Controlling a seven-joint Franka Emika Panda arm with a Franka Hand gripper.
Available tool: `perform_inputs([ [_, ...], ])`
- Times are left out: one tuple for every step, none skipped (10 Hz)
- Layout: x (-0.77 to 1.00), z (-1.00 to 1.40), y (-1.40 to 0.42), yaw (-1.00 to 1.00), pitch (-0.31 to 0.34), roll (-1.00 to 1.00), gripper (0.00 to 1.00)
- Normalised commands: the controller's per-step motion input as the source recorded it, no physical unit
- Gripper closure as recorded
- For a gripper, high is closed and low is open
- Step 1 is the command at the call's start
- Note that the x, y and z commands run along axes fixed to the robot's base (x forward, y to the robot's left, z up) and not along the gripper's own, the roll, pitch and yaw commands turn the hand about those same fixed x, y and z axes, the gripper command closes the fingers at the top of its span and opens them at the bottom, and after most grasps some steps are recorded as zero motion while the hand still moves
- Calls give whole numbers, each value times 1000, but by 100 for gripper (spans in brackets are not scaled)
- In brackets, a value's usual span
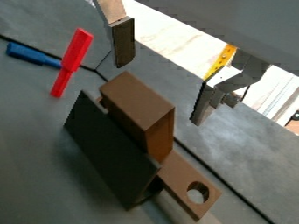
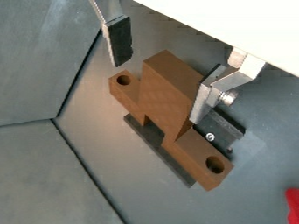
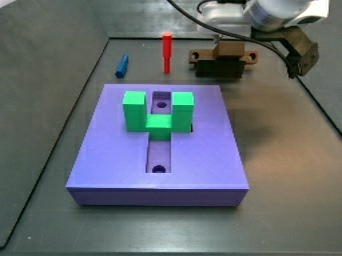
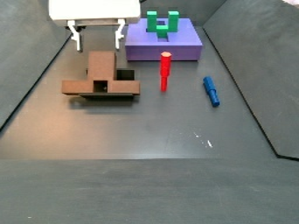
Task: Pick up the brown object. Move up. Place the brown object on the fixture. Regrasp the brown object. Move to above the board. Insert the brown object.
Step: Regrasp the brown object.
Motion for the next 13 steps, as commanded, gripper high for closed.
perform_inputs([
  [0,-249,86,37,-294,-491,0],
  [0,-220,100,9,-269,-494,0],
  [0,-203,63,0,-183,-334,0],
  [0,-71,43,0,0,-29,0],
  [0,-94,6,0,23,66,0],
  [0,-180,0,0,46,243,0],
  [-14,-249,0,0,0,283,0],
  [-91,-249,0,0,0,300,0],
  [-77,-203,0,0,0,314,0],
  [0,-66,0,0,0,283,0],
  [0,0,0,0,14,200,0],
  [0,0,0,0,0,143,0],
  [0,0,0,0,0,103,0],
])
